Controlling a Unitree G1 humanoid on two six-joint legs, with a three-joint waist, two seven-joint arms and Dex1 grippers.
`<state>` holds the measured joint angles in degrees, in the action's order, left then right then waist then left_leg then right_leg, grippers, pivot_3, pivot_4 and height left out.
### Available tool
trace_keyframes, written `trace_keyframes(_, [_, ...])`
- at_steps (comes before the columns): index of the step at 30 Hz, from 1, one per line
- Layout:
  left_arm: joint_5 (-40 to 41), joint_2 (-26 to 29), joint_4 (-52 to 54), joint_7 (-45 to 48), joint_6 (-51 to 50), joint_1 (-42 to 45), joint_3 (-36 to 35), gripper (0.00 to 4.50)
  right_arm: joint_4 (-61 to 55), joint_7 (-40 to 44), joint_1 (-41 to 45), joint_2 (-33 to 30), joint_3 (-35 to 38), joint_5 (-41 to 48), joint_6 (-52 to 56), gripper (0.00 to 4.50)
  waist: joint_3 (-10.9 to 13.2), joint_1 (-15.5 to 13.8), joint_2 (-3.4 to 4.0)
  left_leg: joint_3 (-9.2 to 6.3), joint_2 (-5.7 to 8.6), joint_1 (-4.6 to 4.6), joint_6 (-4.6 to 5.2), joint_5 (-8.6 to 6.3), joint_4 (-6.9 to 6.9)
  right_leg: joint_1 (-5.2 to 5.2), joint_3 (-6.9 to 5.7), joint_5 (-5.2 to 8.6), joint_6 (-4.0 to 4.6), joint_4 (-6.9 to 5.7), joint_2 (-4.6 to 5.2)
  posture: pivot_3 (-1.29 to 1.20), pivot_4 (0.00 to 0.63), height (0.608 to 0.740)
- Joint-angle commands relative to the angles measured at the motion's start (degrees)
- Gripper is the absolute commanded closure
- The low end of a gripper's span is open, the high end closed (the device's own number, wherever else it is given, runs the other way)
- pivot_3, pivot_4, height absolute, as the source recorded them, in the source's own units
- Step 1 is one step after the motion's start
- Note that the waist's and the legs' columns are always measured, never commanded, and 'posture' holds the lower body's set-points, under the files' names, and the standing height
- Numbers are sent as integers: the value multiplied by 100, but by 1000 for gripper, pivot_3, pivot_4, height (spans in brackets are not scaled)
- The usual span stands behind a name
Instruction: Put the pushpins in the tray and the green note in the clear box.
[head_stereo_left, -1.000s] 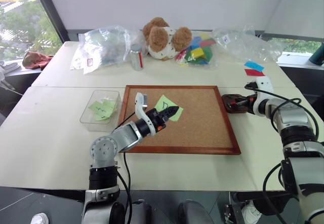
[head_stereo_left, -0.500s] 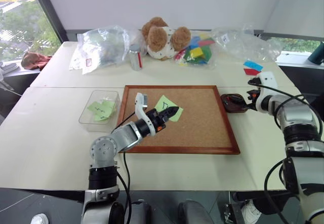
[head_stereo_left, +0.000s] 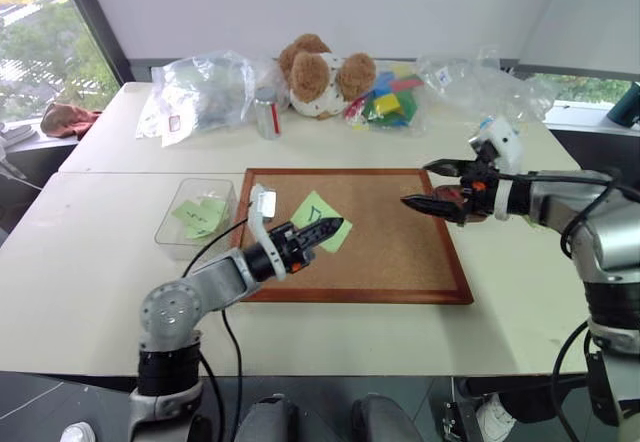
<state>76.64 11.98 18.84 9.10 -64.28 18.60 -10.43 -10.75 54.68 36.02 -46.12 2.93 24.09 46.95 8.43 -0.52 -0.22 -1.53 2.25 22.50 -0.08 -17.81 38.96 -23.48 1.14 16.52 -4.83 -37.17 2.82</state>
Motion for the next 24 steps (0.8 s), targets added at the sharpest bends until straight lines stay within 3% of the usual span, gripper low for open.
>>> trace_keyframes(1, [806, 811, 609, 415, -144, -194, -403, 4500, -585, -10, 76, 73, -16, 366, 240, 29, 1, 13, 1, 0, -1, 0, 0, 0, -3, -2, 0, 0, 1, 0, 0, 0, 150, 740])
trace_keyframes(8, [1329, 2053, 456, 390, 295, -81, -1041, 4500, -752, -104, 21, 145, -191, 477, 252, 29, 4, -23, 0, -1, 2, 1, 24, -13, -4, 1, -4, 2, 3, 3, 10, 0, 150, 740])
trace_keyframes(16, [2179, 2255, -696, -812, 1073, 21, -1733, 4500, -943, -238, 25, 300, -324, 570, 252, 29, 6, 9, 0, -1, 2, 1, 18, -10, -8, -6, -5, 2, 3, 3, 9, 0, 150, 740])
trace_keyframes(24, [1126, 2705, -1619, -321, 1307, -215, -1879, 4500, -1055, -339, 26, 295, -371, 677, 266, 29, 6, 4, 0, -1, 2, 1, 9, -5, -8, -6, -6, 1, 3, 3, 8, 0, 150, 740])
